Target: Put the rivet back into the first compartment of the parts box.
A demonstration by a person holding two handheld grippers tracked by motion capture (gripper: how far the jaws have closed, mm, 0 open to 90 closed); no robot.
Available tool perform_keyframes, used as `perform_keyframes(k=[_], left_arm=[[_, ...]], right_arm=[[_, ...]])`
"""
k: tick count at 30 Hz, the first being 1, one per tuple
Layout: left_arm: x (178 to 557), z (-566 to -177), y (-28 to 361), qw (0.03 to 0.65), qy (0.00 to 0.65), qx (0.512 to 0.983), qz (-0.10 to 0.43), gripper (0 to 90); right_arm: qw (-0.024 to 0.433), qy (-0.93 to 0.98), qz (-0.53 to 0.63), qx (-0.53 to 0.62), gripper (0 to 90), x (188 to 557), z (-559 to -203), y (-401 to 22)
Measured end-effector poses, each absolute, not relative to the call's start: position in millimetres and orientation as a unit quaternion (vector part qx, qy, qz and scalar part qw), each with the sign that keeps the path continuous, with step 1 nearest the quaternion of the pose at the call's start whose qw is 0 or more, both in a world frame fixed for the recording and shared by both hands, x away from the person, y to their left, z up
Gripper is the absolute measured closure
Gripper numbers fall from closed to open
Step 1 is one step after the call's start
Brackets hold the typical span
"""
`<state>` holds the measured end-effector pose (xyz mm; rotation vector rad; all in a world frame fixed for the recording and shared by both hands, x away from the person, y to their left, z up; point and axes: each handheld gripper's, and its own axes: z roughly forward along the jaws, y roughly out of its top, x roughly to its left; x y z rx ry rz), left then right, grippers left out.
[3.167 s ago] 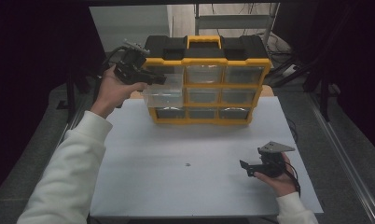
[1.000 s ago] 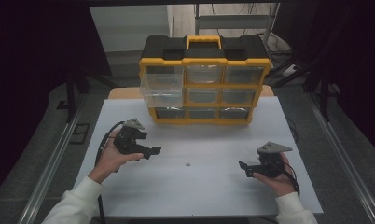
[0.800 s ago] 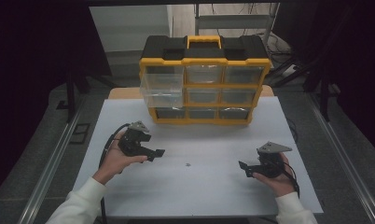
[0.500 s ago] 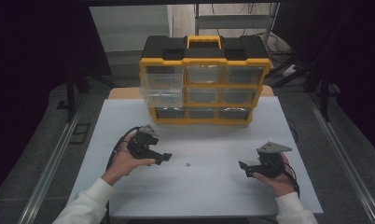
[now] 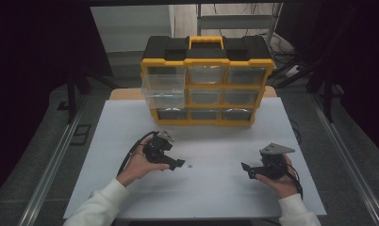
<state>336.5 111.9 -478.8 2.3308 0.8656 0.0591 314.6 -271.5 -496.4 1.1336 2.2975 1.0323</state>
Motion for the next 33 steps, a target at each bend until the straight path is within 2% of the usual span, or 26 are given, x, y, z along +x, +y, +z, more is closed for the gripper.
perform_keyframes(k=[23, 33], left_arm=[[346.0, -495.5, 56.5, 0.301, 0.294, 0.907, 0.004, 21.7], [353.0, -507.2, 53.0, 0.278, 0.284, 0.918, -0.006, 27.7]], right_arm=[[0.189, 0.816, 0.374, 0.398, 9.6, 313.8, -494.6, -272.1], [0.189, 0.817, 0.372, 0.398, 9.6, 314.3, -495.2, -272.1]])
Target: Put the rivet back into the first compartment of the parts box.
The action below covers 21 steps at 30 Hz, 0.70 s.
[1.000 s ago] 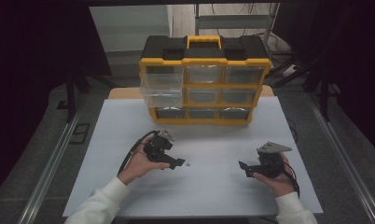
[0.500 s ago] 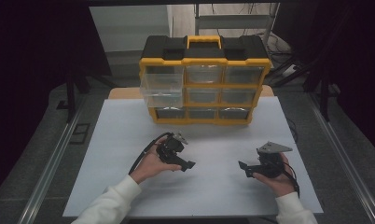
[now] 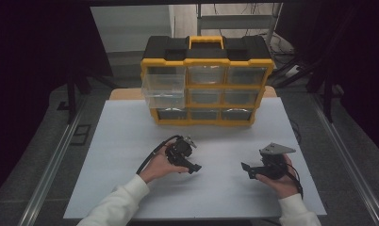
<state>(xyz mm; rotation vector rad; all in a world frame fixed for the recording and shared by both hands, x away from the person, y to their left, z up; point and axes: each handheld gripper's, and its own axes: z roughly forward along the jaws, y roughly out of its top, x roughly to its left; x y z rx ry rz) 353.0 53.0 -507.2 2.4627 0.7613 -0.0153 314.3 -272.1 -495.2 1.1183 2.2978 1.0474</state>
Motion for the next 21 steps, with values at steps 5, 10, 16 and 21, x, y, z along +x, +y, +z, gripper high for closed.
perform_keyframes(k=[5, 10, 16, 21], left_arm=[[352.0, -510.3, 53.2, 0.264, 0.274, 0.925, -0.005, 31.0], [350.2, -512.1, 54.3, 0.252, 0.271, 0.929, 0.003, 39.6], [348.9, -513.6, 54.8, 0.246, 0.263, 0.933, 0.000, 53.1], [346.2, -513.4, 52.1, 0.233, 0.254, 0.938, 0.032, 63.1]], right_arm=[[0.189, 0.817, 0.372, 0.398, 9.6, 314.1, -495.1, -272.2], [0.189, 0.817, 0.372, 0.398, 9.7, 314.0, -495.1, -272.0], [0.188, 0.817, 0.372, 0.398, 9.7, 314.2, -495.1, -272.2], [0.189, 0.817, 0.371, 0.398, 9.7, 314.2, -495.2, -272.1]])
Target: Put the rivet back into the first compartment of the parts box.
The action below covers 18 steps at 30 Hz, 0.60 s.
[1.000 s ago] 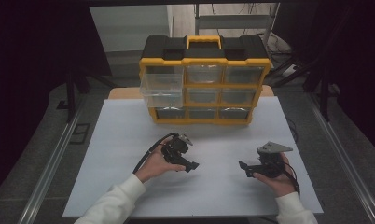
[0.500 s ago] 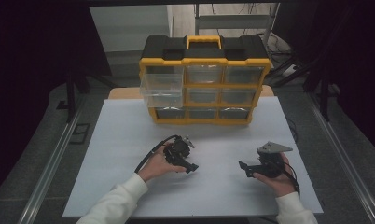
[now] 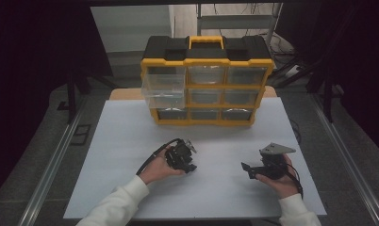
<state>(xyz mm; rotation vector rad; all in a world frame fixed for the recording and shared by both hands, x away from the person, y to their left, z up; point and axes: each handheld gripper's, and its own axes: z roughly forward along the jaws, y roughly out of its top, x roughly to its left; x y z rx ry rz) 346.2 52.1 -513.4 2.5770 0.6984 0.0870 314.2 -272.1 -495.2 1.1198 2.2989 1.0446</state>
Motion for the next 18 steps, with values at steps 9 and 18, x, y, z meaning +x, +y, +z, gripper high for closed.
perform_keyframes(k=[9, 18], left_arm=[[343.3, -511.9, 49.5, 0.224, 0.236, 0.945, 0.027, 82.0], [345.4, -511.1, 53.3, 0.228, 0.242, 0.943, 0.018, 83.2]], right_arm=[[0.189, 0.816, 0.372, 0.399, 9.7, 314.2, -494.9, -272.5], [0.189, 0.816, 0.372, 0.401, 9.8, 314.4, -494.9, -273.1]])
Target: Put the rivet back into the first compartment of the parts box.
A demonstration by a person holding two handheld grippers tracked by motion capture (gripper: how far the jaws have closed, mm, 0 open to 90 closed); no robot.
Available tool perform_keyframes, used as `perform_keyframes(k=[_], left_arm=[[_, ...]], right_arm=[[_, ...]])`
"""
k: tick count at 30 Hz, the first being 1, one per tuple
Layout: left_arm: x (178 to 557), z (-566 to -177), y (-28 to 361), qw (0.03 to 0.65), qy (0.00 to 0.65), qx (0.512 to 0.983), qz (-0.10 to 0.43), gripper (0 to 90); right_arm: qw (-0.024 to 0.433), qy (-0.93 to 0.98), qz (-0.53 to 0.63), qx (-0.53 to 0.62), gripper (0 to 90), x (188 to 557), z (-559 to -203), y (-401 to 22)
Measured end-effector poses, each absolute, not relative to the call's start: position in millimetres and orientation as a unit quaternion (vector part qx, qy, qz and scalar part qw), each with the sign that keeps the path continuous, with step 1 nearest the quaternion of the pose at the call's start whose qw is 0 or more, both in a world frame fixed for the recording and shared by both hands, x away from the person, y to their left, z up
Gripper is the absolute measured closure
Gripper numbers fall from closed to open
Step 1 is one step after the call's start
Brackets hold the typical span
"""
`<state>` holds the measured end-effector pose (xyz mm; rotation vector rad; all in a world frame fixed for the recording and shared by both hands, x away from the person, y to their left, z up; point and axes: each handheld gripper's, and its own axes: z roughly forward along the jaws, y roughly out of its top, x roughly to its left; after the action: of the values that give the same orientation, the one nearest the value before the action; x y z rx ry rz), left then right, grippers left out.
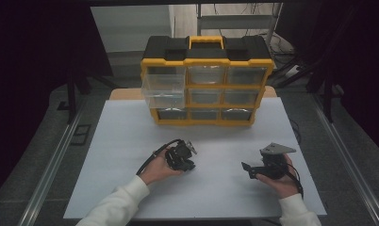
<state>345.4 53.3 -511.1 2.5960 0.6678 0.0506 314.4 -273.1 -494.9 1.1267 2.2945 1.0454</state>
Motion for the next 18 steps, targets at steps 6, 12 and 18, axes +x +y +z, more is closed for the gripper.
perform_keyframes(k=[6, 12, 18], left_arm=[[347.9, -502.5, 64.6, 0.257, 0.257, 0.932, -0.007, 83.3], [347.6, -492.6, 79.3, 0.288, 0.282, 0.915, -0.022, 83.3], [346.2, -475.4, 93.9, 0.300, 0.281, 0.911, -0.020, 83.3]], right_arm=[[0.189, 0.816, 0.371, 0.401, 9.8, 314.9, -494.9, -273.6], [0.190, 0.814, 0.371, 0.404, 9.9, 314.7, -494.4, -274.2], [0.191, 0.814, 0.371, 0.404, 9.9, 314.7, -494.5, -273.8]])
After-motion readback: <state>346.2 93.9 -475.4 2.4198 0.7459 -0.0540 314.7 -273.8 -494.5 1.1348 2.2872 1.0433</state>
